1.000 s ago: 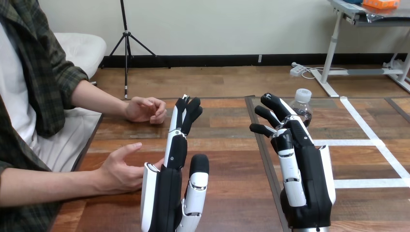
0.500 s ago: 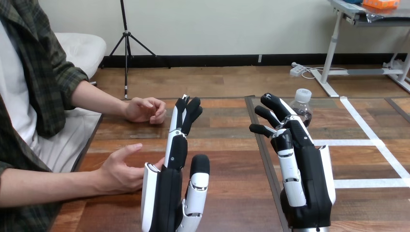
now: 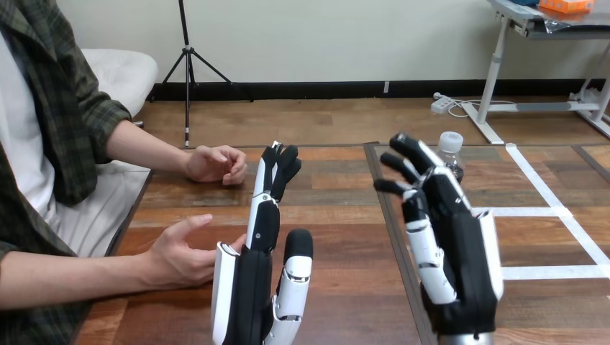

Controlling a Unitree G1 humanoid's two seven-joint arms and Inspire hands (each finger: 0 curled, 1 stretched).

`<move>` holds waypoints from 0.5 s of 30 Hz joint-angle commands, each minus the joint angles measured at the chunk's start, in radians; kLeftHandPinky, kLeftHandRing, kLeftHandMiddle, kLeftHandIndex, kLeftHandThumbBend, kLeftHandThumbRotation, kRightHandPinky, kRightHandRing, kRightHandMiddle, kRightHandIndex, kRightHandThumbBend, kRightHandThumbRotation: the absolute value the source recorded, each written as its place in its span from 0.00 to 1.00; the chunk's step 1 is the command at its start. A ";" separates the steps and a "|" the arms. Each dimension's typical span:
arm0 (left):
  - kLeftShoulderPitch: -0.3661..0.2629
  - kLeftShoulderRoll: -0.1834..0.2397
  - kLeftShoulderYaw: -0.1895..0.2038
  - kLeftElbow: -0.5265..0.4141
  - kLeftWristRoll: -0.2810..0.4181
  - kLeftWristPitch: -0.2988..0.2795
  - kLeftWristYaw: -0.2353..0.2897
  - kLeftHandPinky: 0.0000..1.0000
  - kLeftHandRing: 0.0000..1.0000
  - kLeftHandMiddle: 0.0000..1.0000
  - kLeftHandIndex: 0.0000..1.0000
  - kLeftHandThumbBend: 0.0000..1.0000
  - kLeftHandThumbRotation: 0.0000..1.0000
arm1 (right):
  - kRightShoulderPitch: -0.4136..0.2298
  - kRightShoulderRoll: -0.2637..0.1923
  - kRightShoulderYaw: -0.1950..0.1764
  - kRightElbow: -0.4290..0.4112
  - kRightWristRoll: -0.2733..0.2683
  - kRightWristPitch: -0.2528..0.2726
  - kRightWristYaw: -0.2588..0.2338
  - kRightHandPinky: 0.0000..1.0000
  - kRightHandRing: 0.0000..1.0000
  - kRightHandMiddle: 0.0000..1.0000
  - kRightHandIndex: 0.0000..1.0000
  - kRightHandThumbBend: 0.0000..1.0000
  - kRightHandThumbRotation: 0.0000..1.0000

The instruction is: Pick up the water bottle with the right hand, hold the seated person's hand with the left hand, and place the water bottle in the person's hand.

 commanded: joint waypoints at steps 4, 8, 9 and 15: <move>0.026 -0.084 -0.026 -0.039 -0.004 0.005 0.003 0.98 0.92 0.94 0.99 0.30 1.00 | -0.136 -0.007 -0.043 0.002 -0.031 -0.071 -0.019 0.73 0.84 0.88 0.84 0.43 0.45; 0.028 -0.085 -0.030 -0.039 -0.005 0.005 0.004 0.98 0.92 0.94 0.99 0.30 1.00 | -0.156 -0.015 -0.056 0.002 -0.042 -0.082 -0.025 0.76 0.85 0.88 0.84 0.48 0.40; 0.029 -0.086 -0.030 -0.039 -0.003 0.005 0.005 0.98 0.92 0.94 0.99 0.29 1.00 | -0.159 -0.016 -0.058 0.002 -0.043 -0.084 -0.027 0.76 0.85 0.88 0.84 0.48 0.39; 0.025 -0.087 -0.025 -0.036 0.009 0.003 0.014 0.98 0.92 0.94 0.98 0.26 1.00 | -0.198 -0.029 -0.086 0.023 -0.071 -0.128 -0.044 0.79 0.87 0.89 0.84 0.53 0.30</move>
